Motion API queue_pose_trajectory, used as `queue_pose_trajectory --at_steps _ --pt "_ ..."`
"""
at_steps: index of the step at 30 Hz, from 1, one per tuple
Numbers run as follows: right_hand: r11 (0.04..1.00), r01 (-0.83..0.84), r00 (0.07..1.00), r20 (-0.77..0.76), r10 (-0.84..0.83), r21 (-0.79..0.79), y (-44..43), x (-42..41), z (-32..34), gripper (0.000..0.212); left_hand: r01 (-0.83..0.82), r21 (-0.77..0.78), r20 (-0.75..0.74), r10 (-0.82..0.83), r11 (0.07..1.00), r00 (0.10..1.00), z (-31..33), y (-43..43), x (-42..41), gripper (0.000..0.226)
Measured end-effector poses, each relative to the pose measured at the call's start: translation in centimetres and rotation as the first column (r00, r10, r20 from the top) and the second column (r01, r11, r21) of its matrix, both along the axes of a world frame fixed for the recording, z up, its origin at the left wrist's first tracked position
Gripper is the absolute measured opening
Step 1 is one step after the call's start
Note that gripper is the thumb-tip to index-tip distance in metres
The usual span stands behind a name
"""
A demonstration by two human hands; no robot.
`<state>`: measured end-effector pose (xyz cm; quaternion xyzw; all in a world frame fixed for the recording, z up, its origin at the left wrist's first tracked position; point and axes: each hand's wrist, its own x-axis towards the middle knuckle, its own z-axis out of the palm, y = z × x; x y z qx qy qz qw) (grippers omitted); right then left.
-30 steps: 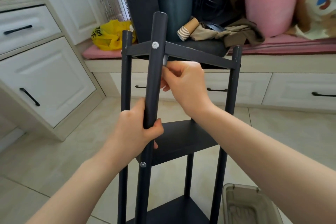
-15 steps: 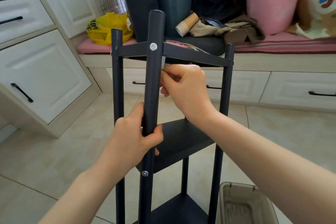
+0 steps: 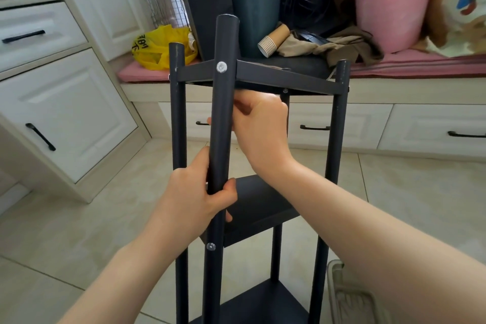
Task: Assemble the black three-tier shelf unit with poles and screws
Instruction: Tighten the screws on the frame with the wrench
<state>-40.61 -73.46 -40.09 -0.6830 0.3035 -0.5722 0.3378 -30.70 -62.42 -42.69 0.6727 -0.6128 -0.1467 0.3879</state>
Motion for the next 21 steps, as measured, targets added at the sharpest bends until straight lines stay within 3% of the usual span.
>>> queue_pose_trajectory --at_steps 3,10,17,21 --pt "0.999 -0.02 1.0 0.001 0.02 0.043 0.7 -0.5 -0.2 0.013 0.002 0.016 -0.012 -0.002 1.0 1.0 0.0 0.3 -0.2 0.024" --pt "0.93 -0.2 0.976 -0.018 0.216 0.307 2.9 -3.9 -0.9 0.008 0.053 0.104 -0.085 -0.045 0.993 0.995 0.5 1.4 -0.1 0.025" --pt "0.905 -0.117 0.925 -0.288 0.249 0.409 3.1 -4.0 0.6 0.019 0.067 0.122 -0.057 -0.06 0.99 0.997 0.7 1.5 0.2 0.029" --pt "0.896 -0.105 0.938 -0.256 0.233 0.432 2.6 -3.7 2.5 0.016 0.044 0.123 -0.047 -0.039 0.991 0.998 0.8 1.7 0.0 0.025"
